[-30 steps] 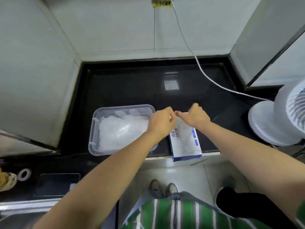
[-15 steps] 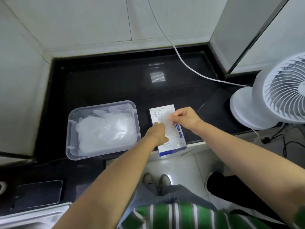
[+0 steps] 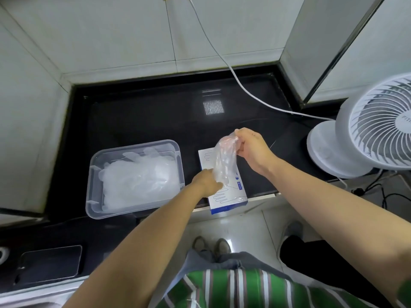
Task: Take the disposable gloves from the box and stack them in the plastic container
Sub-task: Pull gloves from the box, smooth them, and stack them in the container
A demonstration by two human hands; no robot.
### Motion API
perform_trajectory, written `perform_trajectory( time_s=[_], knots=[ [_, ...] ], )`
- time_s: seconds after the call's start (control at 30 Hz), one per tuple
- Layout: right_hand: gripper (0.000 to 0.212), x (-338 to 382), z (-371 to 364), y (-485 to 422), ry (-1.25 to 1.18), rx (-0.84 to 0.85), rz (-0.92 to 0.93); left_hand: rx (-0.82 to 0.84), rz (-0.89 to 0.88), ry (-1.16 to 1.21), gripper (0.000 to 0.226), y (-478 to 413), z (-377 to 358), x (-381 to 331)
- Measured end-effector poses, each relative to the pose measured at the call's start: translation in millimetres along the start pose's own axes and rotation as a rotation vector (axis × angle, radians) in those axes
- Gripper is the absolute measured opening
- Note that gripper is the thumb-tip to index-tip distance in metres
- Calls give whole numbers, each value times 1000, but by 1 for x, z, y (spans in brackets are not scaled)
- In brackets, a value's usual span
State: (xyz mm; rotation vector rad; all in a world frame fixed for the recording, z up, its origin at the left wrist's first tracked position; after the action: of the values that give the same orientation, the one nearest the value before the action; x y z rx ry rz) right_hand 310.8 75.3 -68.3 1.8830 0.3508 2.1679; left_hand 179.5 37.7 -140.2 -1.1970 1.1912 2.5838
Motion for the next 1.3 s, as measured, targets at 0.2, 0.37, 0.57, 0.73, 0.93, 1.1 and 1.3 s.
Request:
perform_trajectory(
  time_s=[0.2,0.37,0.57,0.73,0.93,1.1,1.3],
  knots=[
    [16,-8,1,3,-77,20,-5,-176,133,588,29,0,19,11],
    [33,-31,1,9,-7,3,-70,-295,85,1222,60,8,39,5],
    [35,-36,-28,16,36,203,-121,-237,64,1194,47,9,42,-10],
    [50,-28,-30,19,66,179,-134,-351,-141,955,24,26,76,-18],
    [55,3,-44,7,92,250,-57,-37,-69,695,34,37,65,-11],
    [21,22,-52,0,41,154,13,-149,-136,854,29,53,109,10],
    [3,21,-92,0,98,301,-12,-240,-251,1315,16,84,150,28]
  ],
)
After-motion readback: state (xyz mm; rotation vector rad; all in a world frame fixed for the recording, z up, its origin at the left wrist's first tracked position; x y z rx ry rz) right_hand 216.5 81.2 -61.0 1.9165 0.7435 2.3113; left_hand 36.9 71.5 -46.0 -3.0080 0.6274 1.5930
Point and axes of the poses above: each hand's wrist, its own y-axis away from the middle knuckle, its own z-axis out of the back of the hand, x = y × z, the point moved 10 cm from there along -y, towards the middle knuckle, and after that the axes turned 15 degrees about y, right-handed, at the moved point
